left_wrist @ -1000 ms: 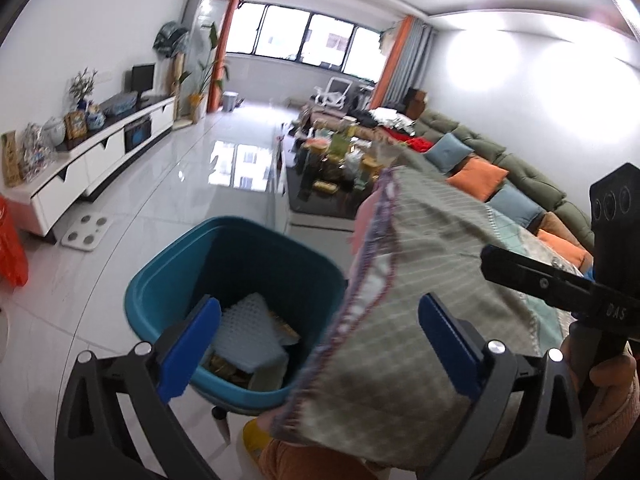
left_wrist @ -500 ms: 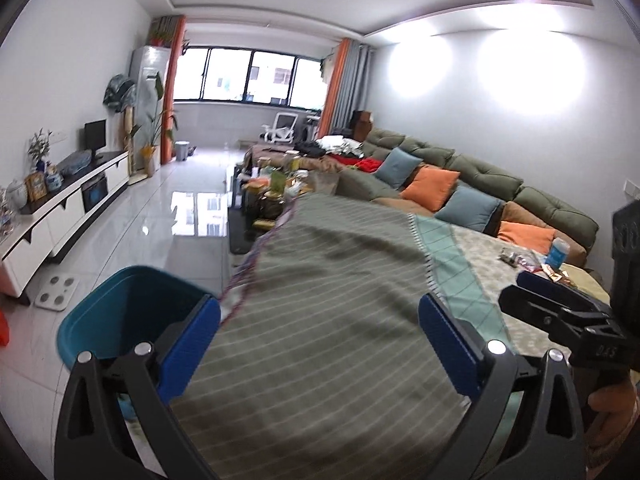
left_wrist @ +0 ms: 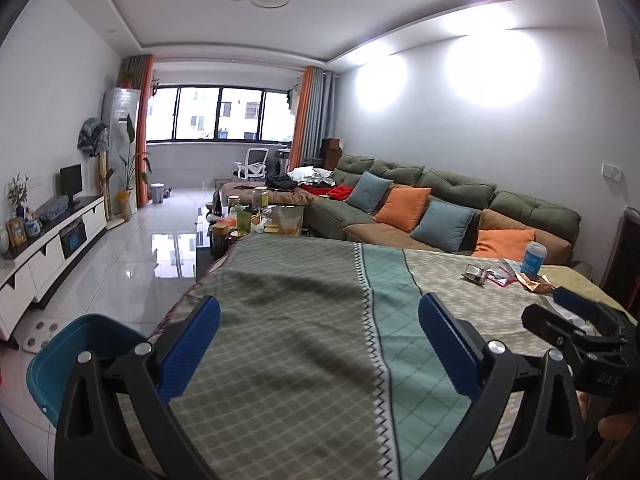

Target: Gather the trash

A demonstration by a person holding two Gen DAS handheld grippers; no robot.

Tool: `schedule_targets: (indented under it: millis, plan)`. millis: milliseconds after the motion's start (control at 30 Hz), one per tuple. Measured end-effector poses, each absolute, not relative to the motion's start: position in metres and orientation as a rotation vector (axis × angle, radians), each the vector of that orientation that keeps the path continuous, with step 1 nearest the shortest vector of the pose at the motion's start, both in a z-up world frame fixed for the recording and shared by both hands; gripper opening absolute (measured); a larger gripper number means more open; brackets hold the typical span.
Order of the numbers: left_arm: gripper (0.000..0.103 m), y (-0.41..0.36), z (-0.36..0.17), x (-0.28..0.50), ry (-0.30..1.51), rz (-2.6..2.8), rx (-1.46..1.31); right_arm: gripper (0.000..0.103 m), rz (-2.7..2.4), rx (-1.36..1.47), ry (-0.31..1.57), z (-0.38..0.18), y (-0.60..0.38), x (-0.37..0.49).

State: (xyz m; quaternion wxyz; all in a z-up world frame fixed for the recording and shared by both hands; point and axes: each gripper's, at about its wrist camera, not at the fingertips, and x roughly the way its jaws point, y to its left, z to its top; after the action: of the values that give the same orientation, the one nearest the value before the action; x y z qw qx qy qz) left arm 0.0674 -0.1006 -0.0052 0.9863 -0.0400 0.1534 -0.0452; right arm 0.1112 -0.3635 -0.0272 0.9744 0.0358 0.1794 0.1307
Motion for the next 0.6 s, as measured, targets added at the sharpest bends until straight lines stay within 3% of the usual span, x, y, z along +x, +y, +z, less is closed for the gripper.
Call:
schedule_targets:
  millis: [600]
  plan:
    - [0.1,-0.135,-0.006,0.068,0.275,-0.126,-0.043,0.099,0.116,0.094,0.287,-0.021,-0.395,0.096]
